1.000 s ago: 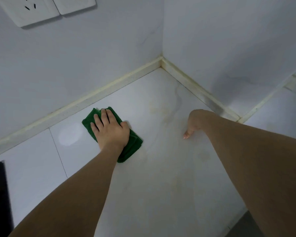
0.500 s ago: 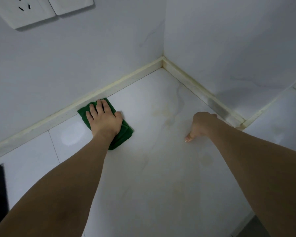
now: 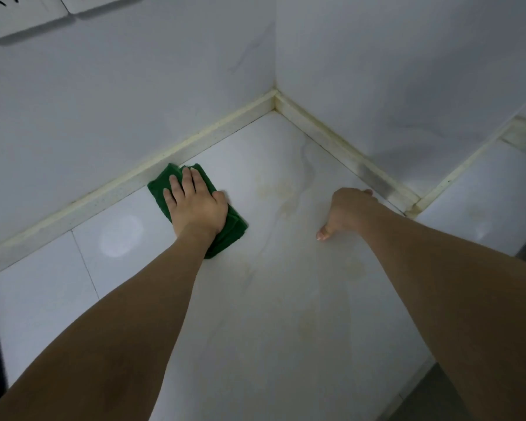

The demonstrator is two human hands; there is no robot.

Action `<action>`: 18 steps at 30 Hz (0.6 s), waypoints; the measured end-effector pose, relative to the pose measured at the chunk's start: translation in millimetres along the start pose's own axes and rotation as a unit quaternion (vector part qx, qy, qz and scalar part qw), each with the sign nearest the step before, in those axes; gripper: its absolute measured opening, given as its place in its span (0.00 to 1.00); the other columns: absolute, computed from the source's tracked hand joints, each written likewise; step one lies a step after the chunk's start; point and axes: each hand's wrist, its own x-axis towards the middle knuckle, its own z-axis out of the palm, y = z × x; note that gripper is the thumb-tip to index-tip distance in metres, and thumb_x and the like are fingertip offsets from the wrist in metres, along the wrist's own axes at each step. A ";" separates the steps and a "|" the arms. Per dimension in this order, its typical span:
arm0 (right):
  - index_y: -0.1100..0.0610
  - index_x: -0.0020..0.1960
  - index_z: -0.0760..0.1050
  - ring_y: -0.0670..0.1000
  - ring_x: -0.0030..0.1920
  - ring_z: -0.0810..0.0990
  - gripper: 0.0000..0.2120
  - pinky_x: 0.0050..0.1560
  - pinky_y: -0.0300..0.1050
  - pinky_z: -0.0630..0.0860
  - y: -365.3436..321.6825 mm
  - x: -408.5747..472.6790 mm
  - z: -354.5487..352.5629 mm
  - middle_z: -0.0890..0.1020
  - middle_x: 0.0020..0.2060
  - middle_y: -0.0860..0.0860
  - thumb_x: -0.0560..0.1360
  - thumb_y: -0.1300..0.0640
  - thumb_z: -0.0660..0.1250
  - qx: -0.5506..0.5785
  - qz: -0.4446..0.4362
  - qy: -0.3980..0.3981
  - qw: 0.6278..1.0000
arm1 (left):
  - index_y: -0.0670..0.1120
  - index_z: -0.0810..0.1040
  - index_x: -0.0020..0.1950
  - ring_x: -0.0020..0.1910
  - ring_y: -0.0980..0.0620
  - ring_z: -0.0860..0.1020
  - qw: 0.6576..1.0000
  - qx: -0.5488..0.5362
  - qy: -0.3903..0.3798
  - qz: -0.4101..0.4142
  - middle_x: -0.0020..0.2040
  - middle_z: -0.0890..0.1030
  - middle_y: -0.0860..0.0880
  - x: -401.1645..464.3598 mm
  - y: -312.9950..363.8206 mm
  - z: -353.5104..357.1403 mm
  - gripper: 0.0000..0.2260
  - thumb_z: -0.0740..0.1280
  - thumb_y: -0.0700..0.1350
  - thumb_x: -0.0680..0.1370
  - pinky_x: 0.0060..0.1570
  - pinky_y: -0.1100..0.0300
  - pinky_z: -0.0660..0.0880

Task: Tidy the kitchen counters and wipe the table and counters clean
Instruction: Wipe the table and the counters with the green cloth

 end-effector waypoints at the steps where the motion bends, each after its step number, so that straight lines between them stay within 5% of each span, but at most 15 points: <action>1: 0.65 0.75 0.54 0.70 0.72 0.58 0.57 0.73 0.65 0.52 -2.5 3.0 -2.5 0.62 0.72 0.67 0.62 0.34 0.74 -0.016 -0.001 -0.007 1.000 | 0.42 0.45 0.79 0.78 0.42 0.44 1.000 -0.002 0.003 -0.002 0.79 0.47 0.44 -4.4 2.1 -0.1 0.30 0.46 0.54 0.80 0.75 0.45 0.42; 11: 0.64 0.73 0.60 0.67 0.71 0.62 0.51 0.73 0.62 0.57 -0.2 -18.1 0.7 0.68 0.68 0.64 0.63 0.34 0.74 -0.011 -0.018 0.020 1.000 | 0.43 0.41 0.79 0.77 0.44 0.39 0.999 -0.006 -0.026 0.027 0.79 0.42 0.47 -146.2 35.5 18.0 0.31 0.47 0.54 0.79 0.75 0.45 0.38; 18: 0.67 0.76 0.45 0.66 0.75 0.50 0.58 0.74 0.58 0.55 10.3 -40.5 18.8 0.48 0.75 0.68 0.65 0.37 0.74 0.122 0.001 0.074 0.990 | 0.44 0.42 0.79 0.77 0.45 0.40 0.999 -0.012 -0.029 0.026 0.79 0.44 0.47 -143.1 35.8 16.9 0.32 0.47 0.54 0.78 0.75 0.46 0.39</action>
